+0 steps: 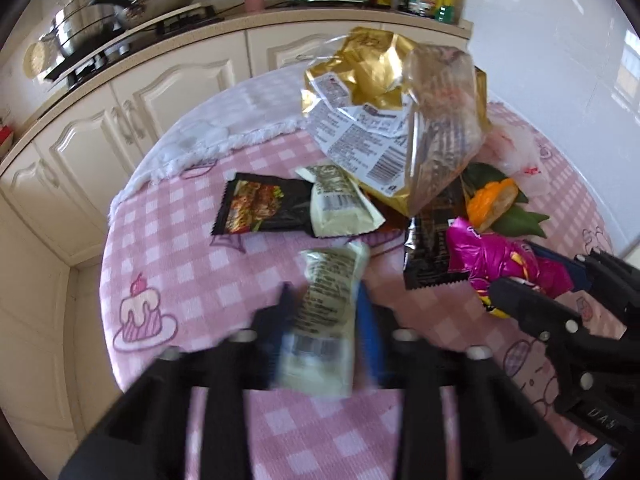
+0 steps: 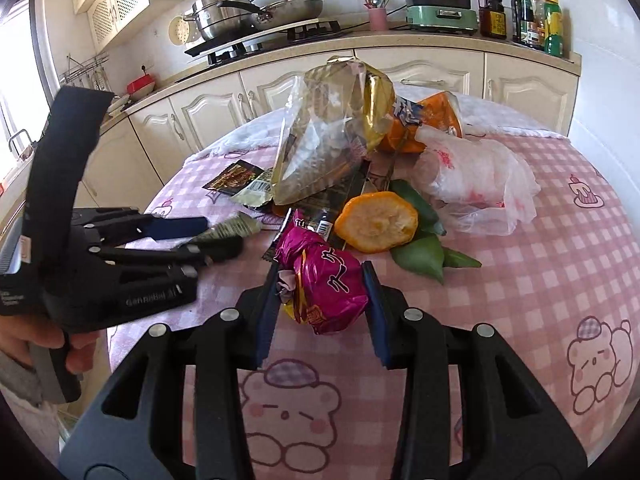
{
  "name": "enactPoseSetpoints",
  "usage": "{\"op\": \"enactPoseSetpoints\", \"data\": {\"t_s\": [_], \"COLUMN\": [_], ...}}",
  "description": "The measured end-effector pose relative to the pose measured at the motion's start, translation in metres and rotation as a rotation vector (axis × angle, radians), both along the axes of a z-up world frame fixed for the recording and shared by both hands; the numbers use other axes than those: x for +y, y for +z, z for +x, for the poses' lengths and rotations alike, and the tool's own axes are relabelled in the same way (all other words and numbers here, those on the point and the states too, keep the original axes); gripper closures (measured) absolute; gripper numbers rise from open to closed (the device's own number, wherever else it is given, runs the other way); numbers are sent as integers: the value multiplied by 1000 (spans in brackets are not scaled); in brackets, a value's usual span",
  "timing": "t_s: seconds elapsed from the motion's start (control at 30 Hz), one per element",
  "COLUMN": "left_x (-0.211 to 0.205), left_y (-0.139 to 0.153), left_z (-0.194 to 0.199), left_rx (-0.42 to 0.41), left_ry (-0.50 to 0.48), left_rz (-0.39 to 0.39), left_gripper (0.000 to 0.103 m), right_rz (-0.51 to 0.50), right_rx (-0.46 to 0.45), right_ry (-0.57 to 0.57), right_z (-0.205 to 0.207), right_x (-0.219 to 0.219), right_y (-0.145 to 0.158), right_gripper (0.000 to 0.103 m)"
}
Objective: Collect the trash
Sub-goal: 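Grasp the cream snack packet with the left tool while the right tool grasps the pink wrapper, then carry both items over the bin and open both tools to drop them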
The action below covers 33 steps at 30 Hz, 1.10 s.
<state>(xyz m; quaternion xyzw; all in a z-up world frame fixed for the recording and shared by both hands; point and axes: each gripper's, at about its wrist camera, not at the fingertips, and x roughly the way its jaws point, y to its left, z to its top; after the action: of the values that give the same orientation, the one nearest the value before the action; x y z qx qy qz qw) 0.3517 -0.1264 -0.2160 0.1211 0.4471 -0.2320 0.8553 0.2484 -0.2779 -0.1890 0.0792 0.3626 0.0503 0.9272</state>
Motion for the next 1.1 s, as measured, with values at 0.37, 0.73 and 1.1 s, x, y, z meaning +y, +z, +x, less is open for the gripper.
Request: {"op": "enactPoseSetpoints", "data": {"t_s": [0.37, 0.73, 1.1], "left_x": [59, 201, 383], "left_y": [4, 8, -86], "left_z": [-20, -40, -30], "left_rx": [32, -31, 89], "left_ry": [133, 373, 730], "left_rz": [-222, -294, -286], "left_gripper": [94, 94, 94], "right_rz": [-28, -45, -51], "right_rx": [-44, -49, 125], "right_ry": [52, 301, 560], "right_z": [-9, 21, 96], "right_x": [39, 173, 358], "right_y": [15, 14, -88], "right_gripper": [65, 64, 64]}}
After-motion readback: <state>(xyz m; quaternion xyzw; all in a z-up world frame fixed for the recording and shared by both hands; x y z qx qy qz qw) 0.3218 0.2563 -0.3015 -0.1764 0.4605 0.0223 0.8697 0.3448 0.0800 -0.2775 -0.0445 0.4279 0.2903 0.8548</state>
